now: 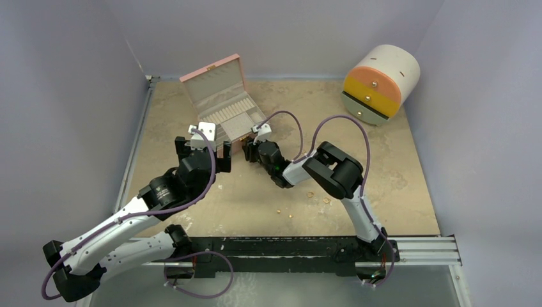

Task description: Organize the mixed jewelry

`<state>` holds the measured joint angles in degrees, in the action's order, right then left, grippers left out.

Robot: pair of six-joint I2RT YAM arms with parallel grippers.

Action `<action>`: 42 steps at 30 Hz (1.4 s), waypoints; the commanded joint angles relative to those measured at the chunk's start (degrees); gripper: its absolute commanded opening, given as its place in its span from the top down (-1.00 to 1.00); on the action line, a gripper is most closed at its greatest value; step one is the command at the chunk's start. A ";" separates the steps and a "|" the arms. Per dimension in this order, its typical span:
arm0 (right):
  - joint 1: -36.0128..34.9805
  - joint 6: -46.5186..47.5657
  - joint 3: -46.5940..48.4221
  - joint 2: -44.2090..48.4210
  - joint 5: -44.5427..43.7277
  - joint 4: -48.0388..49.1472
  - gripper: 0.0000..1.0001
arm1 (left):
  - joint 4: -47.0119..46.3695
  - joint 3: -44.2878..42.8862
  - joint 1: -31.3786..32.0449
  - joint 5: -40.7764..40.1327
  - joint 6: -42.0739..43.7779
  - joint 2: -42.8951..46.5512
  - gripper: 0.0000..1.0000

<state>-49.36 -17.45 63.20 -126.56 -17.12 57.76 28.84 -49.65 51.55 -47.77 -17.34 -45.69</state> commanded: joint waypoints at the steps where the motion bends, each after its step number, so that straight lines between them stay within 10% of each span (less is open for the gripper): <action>1: 0.32 0.57 2.38 -0.86 -2.14 5.14 0.19 | -0.75 0.12 0.36 -0.35 0.28 0.55 -0.92; 20: 0.33 3.26 -8.97 9.50 1.76 5.36 0.20 | -0.89 0.06 0.31 -0.35 0.38 0.98 -0.92; 42: 12.83 8.26 15.79 24.63 11.79 -54.75 0.13 | -1.48 0.39 0.32 -1.01 0.39 2.98 -0.93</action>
<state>-38.15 -12.16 69.28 -100.49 -10.66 13.72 28.82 -49.58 51.55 -47.81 -17.34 -43.72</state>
